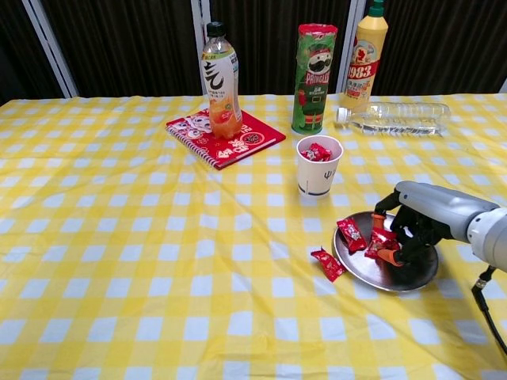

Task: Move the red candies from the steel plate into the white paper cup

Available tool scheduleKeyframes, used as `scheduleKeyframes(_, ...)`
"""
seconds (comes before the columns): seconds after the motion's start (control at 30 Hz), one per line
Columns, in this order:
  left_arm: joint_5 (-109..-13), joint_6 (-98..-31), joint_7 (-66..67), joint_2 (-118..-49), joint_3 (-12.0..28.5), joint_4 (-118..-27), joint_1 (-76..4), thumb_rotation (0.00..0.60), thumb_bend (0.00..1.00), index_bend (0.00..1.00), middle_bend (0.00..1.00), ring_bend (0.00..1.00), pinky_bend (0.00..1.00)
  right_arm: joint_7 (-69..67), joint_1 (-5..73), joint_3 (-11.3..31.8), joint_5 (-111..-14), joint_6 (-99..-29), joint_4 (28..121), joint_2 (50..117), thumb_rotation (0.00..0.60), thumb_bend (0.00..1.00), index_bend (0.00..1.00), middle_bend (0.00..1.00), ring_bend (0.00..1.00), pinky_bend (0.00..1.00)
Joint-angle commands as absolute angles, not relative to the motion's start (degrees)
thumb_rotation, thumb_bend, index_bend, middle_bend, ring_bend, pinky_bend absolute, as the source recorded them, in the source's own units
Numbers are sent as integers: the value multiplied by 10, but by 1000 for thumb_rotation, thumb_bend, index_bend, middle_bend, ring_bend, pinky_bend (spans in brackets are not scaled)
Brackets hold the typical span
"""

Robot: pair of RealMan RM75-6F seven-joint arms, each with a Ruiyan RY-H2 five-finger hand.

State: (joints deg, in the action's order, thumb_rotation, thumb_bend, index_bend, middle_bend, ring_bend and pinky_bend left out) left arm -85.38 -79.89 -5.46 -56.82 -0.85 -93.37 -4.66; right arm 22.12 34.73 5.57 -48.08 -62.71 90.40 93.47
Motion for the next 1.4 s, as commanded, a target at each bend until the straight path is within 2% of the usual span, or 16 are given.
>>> scheduleKeyframes(0.03,-854,-799,-55,-569,-9,-933,-46,600,20,0,0,0,0,216,343,54,-487,-624,899,939,600,484,635,823,855,972)
scheduleKeyframes(0.13,-854,-800,-56,-569,-9,-932,-46,600,19,0,0,0,0,210,340,56,-496,-626,901,940,600,516,637,823,855,972)
scheduleKeyframes(0.4,-856,-800,-62,-568,-10,-930,-46,600,19,0,0,0,0,217,340,79,-518,-648,945,912,600,518,637,824,855,972)
scheduleKeyframes(0.77,-854,-797,-55,-568,-9,-934,-47,600,19,0,0,0,0,223,371,163,-496,-651,997,862,600,518,637,824,855,972)
scheduleKeyframes(1.03,-848,-788,-53,-567,-8,-938,-51,600,19,0,0,0,0,244,430,211,-442,-613,942,885,600,518,637,823,855,972)
scheduleKeyframes(1.23,-844,-782,-56,-564,-8,-942,-53,600,19,0,0,0,0,258,465,221,-402,-587,878,914,600,518,606,824,855,972)
scheduleKeyframes(1.4,-842,-776,-59,-561,-8,-945,-55,600,19,0,0,0,0,259,478,214,-389,-573,842,932,600,501,537,824,854,972)
